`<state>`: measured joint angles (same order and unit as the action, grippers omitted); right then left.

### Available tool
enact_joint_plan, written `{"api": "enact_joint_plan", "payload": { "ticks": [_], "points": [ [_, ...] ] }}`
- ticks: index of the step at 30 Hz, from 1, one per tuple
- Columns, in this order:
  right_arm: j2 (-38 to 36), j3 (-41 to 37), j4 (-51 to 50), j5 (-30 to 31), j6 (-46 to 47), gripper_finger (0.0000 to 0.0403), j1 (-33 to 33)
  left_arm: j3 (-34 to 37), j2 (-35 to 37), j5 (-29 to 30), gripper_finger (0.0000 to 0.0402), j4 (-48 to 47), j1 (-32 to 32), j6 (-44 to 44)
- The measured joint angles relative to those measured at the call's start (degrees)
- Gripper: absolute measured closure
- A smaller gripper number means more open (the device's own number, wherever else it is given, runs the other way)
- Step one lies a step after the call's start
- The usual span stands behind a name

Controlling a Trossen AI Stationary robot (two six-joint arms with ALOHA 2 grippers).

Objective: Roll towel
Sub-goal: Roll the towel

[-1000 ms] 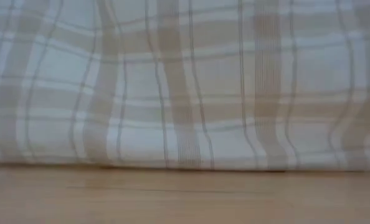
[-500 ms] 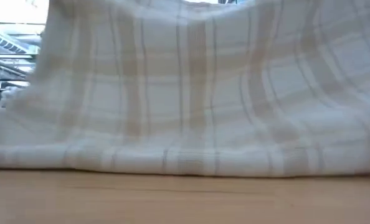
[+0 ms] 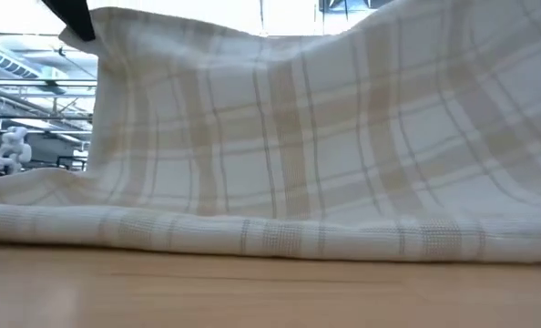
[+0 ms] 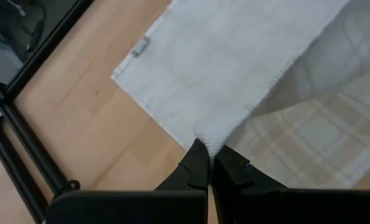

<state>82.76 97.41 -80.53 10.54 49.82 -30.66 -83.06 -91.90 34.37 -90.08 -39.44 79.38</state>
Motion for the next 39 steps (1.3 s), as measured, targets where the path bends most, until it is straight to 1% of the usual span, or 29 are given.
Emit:
{"api": "enact_joint_plan", "payload": {
  "ticks": [3,6,10,15,19,23,26,28,30,32,37,39],
  "points": [
    [0.0,0.0,0.0,2.7,0.4,0.0401,1.6,-0.1,0.0,0.0,0.0398,0.0,1.1,-2.6],
    [0.0,0.0,0.0,3.0,0.2,0.0401,2.9,-0.6,0.8,0.2,0.0398,0.0,2.4,-4.3],
    [0.0,0.0,0.1,2.8,0.1,0.0401,3.6,-0.7,3.5,0.0,0.0398,0.0,3.8,-5.0],
    [0.0,0.2,0.2,2.8,0.1,0.0401,3.6,-0.7,9.1,1.3,0.0398,0.0,5.0,-6.9],
    [0.0,0.2,0.2,3.4,0.1,0.0401,3.7,-0.7,13.1,4.2,0.0398,0.0,7.3,-12.2],
    [0.0,0.2,0.2,6.0,0.3,0.0401,4.5,-0.7,14.8,6.3,0.0398,0.1,10.7,-21.9],
    [0.0,0.2,0.2,7.2,0.3,0.0401,5.5,-0.7,14.8,6.4,0.0398,0.0,13.7,-27.8],
    [0.0,0.2,0.2,7.4,0.1,0.0401,6.1,0.0,14.9,6.0,0.0398,0.5,15.1,-28.9],
    [0.0,0.2,0.2,7.3,-0.5,0.0401,6.3,1.2,14.9,4.3,0.0398,1.9,15.9,-28.9],
    [0.0,0.2,0.2,6.2,-1.1,0.0401,6.3,2.3,14.8,2.9,0.0398,3.7,16.0,-28.9],
    [-0.4,0.2,0.3,-5.0,-4.3,0.0401,5.7,1.2,15.3,-4.4,0.0398,6.7,14.8,-28.9],
    [-1.2,0.2,0.9,-7.1,-5.6,0.0401,5.4,0.7,16.4,-4.9,0.0398,7.0,14.1,-28.9]
  ]
}}
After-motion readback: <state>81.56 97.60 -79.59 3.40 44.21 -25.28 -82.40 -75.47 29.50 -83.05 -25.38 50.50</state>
